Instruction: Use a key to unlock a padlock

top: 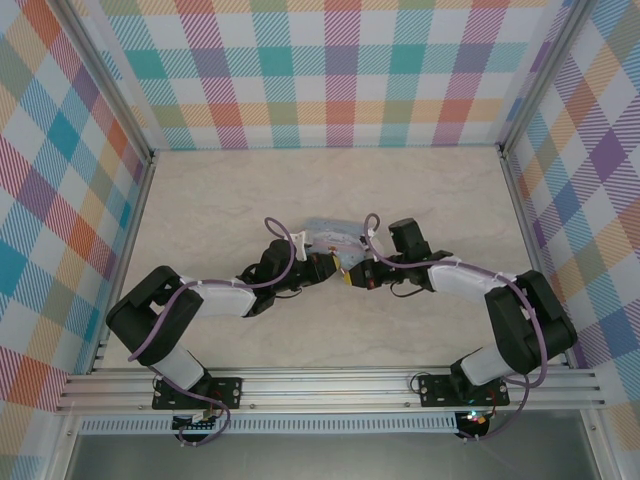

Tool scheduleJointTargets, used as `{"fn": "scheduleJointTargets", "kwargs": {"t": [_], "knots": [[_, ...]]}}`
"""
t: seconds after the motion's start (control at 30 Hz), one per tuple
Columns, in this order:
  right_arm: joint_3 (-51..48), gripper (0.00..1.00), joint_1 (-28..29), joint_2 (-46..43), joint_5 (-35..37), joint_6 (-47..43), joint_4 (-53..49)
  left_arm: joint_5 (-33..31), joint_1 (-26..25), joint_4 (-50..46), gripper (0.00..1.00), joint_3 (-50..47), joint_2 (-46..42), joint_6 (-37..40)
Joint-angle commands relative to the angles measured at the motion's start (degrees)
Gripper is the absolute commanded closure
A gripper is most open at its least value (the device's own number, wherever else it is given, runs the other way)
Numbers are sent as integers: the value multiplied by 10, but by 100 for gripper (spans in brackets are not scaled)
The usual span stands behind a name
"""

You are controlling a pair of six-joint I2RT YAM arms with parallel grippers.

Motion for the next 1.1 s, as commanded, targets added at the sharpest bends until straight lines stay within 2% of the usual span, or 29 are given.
{"fn": "scheduleJointTargets", "kwargs": {"t": [0.0, 0.37, 1.07], "knots": [[24, 100, 5, 5, -12, -27, -23, 22, 1, 48, 100, 10, 4, 17], [19, 100, 7, 18, -12, -31, -25, 38, 12, 92, 100, -7, 4, 0], [33, 100, 6, 33, -16, -37, -28, 70, 19, 110, 100, -8, 7, 0]]}}
